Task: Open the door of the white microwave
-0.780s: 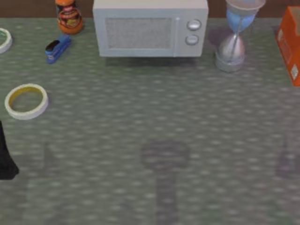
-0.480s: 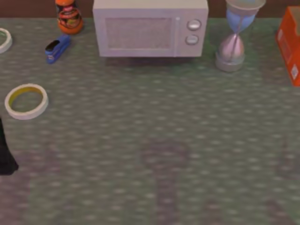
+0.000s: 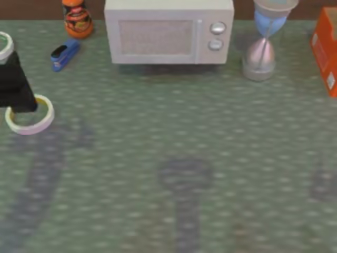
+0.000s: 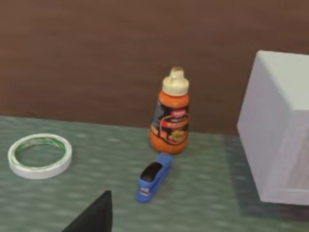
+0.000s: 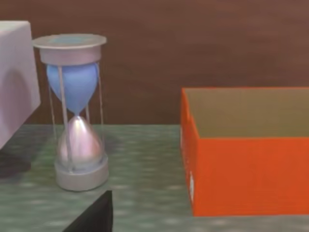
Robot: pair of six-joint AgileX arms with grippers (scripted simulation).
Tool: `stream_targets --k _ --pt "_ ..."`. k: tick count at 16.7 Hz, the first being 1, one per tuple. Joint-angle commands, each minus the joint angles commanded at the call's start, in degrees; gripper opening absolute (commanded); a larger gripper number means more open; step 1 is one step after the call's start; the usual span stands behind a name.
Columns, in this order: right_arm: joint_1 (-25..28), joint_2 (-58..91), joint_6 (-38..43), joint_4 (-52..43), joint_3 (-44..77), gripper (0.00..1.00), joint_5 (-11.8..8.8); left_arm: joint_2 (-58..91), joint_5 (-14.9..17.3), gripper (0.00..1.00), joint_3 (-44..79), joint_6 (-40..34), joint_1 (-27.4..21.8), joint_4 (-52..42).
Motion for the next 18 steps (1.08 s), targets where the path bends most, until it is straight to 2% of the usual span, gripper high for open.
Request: stream_targets --k 7,11,15,18 --pt "0.0 0.0 0.0 0.0 0.0 1.0 0.0 43.9 -14.1 1.0 33.7 -9.2 -15.9 -0.7" --pt "0.0 0.0 0.0 0.0 0.0 1.0 0.0 64.0 -20.8 1.0 48.5 -13.2 -23.5 -1.9" --pt "0.0 0.0 0.0 0.0 0.0 1.0 0.0 76.6 -25.3 1.0 57.8 -15.4 -28.6 -3.5" --pt "0.0 0.0 0.0 0.0 0.0 1.0 0.0 80.2 -26.6 1.0 60.4 -16.0 -30.1 -4.1"
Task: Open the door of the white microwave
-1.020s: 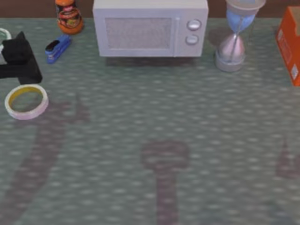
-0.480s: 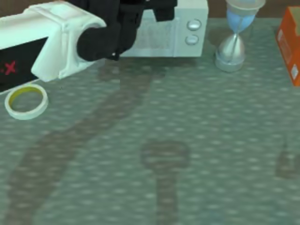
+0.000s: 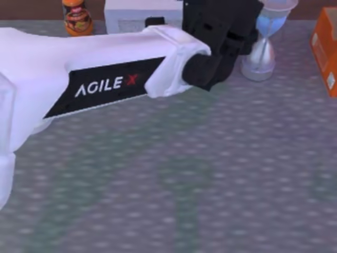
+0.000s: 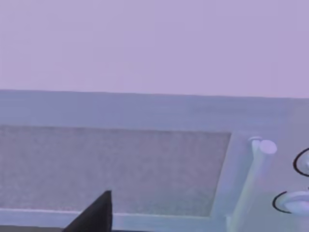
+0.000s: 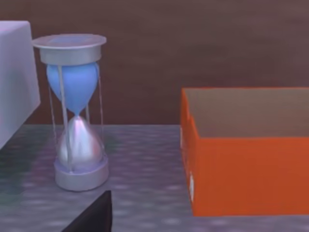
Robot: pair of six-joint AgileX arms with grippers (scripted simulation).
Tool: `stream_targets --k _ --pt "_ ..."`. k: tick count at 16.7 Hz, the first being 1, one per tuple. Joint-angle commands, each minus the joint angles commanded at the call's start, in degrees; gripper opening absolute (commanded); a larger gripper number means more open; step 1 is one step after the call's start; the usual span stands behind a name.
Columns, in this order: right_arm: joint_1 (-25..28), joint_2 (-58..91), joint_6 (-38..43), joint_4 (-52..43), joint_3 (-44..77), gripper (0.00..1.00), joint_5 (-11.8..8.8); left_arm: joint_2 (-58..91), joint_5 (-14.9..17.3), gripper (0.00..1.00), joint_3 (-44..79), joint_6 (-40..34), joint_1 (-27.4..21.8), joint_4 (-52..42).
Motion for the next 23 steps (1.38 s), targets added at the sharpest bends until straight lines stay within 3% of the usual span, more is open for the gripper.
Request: stream_targets --k 6,14,19,23 --pt "0.0 0.0 0.0 0.0 0.0 1.0 0.0 0.1 0.2 1.0 0.0 0.1 0.3 0.1" --pt "0.0 0.0 0.0 0.0 0.0 1.0 0.0 12.8 4.9 1.0 12.6 3.9 5.5 2.6" --pt "0.0 0.0 0.0 0.0 0.0 1.0 0.0 13.5 5.2 1.0 13.3 4.2 5.9 2.8" --pt "0.0 0.0 0.0 0.0 0.0 1.0 0.0 13.5 5.2 0.7 13.3 4.2 5.9 2.8"
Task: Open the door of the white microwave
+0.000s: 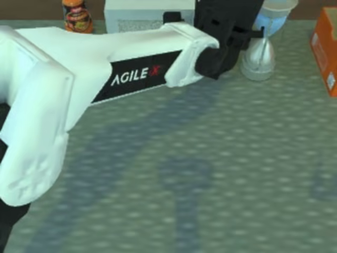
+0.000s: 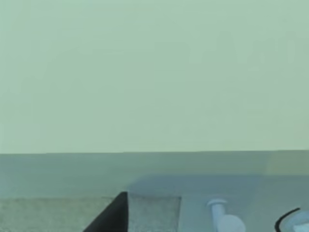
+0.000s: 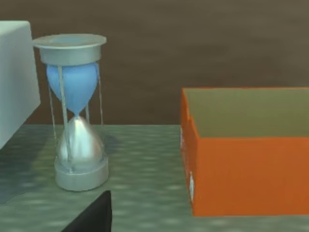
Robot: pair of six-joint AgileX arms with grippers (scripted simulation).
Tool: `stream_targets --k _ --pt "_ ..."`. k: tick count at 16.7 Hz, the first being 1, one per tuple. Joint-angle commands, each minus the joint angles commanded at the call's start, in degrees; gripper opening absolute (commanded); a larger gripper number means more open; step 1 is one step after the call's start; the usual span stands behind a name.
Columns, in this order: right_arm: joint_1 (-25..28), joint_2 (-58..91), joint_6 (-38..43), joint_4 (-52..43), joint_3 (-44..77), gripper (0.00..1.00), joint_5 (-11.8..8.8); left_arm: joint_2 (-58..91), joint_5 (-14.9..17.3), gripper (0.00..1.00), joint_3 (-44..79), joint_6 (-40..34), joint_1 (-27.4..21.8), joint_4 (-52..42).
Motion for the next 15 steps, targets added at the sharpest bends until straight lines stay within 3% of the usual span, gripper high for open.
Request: stream_targets --k 9,15 --pt "0.0 0.0 0.0 0.0 0.0 1.0 0.0 0.0 0.0 0.02 0.0 0.0 0.0 0.0" --pt "0.0 0.0 0.0 0.0 0.0 1.0 0.0 0.0 0.0 0.0 0.0 0.0 0.0 0.0"
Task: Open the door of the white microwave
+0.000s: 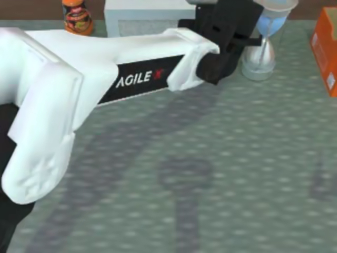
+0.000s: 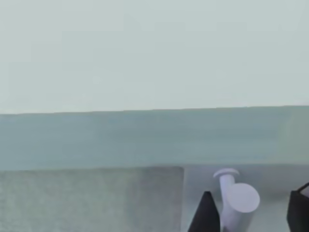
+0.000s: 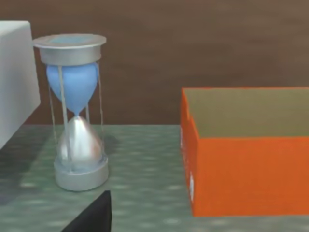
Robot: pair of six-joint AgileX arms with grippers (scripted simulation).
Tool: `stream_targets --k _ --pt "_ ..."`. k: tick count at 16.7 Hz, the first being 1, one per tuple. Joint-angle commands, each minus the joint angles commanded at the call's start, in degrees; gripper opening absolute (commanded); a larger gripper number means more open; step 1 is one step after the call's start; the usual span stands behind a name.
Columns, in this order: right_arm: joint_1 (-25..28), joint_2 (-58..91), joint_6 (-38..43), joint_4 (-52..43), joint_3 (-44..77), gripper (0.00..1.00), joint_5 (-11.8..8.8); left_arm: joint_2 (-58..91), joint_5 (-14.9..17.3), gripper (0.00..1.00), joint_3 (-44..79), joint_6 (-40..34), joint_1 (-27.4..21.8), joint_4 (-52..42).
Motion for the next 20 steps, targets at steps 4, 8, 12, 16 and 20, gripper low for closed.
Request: stream_targets --k 4,8,12,16,20 --pt "0.0 0.0 0.0 0.0 0.0 1.0 0.0 -1.3 -0.3 0.0 -3.0 0.1 -3.2 -0.5" --pt "0.0 0.0 0.0 0.0 0.0 1.0 0.0 -4.0 -1.5 0.0 -6.7 -1.0 -2.3 1.7" --pt "0.0 0.0 0.0 0.0 0.0 1.0 0.0 -4.8 -1.8 0.0 -7.9 -1.4 -2.0 2.3" --pt "0.0 0.0 0.0 0.0 0.0 1.0 0.0 -4.8 -1.8 0.0 -7.9 -1.4 -2.0 2.3" --pt "0.0 0.0 0.0 0.0 0.0 1.0 0.0 -4.8 -1.8 0.0 -7.9 -1.4 -2.0 2.3"
